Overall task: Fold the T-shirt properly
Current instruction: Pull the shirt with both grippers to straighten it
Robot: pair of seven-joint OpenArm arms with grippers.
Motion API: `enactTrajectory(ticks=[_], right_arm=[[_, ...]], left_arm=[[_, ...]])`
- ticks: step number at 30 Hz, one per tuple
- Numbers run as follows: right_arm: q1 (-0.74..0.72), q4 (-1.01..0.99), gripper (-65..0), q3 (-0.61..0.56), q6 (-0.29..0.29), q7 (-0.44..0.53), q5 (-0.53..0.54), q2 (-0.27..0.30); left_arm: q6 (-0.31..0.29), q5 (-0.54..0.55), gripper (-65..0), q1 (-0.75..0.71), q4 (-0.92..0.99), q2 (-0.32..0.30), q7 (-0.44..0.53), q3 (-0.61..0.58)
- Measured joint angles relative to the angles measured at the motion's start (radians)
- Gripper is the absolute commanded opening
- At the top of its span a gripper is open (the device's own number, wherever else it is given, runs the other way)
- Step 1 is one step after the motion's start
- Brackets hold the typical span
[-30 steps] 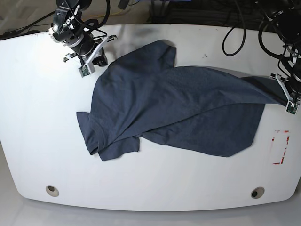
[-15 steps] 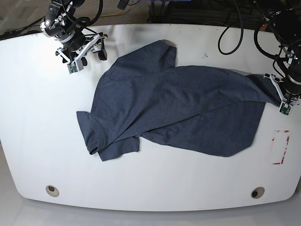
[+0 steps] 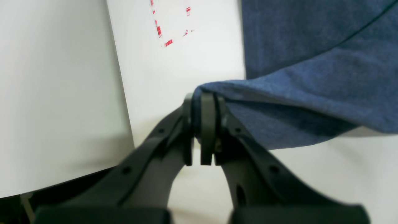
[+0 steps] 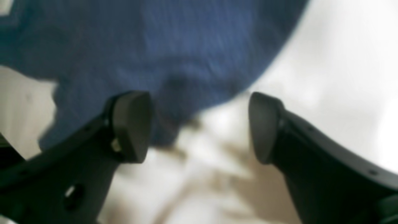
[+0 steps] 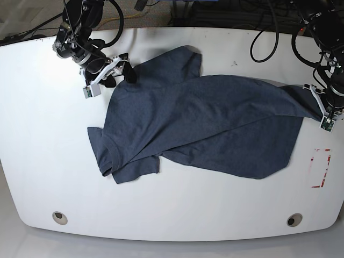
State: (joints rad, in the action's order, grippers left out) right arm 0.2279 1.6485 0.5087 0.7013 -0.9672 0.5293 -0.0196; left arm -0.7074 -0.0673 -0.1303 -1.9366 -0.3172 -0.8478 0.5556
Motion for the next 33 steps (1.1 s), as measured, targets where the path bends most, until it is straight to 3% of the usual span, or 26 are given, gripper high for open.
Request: enactTrajectory(ticks=[9,22,33], right_arm=[[-0.114,-0.130,-19.8,-0.004,0.006,0.034,0.006,0.000],[-0.210,-0.241,-19.7,0.000,0.021,0.191,-0.164,0.000],[-0.212,-0.207,-19.7,0.100,0.014,0.142,-0.185,0.011]], left_arm=[[0.000,0.000,-65.0,-0.003,0.000,0.000,0.000,0.000],[0.000,0.000,-65.0,-0.002,0.000,0.000,0.000,-0.002],[0.000,0.000,-65.0,-0.002,0.000,0.000,0.000,-0.004]])
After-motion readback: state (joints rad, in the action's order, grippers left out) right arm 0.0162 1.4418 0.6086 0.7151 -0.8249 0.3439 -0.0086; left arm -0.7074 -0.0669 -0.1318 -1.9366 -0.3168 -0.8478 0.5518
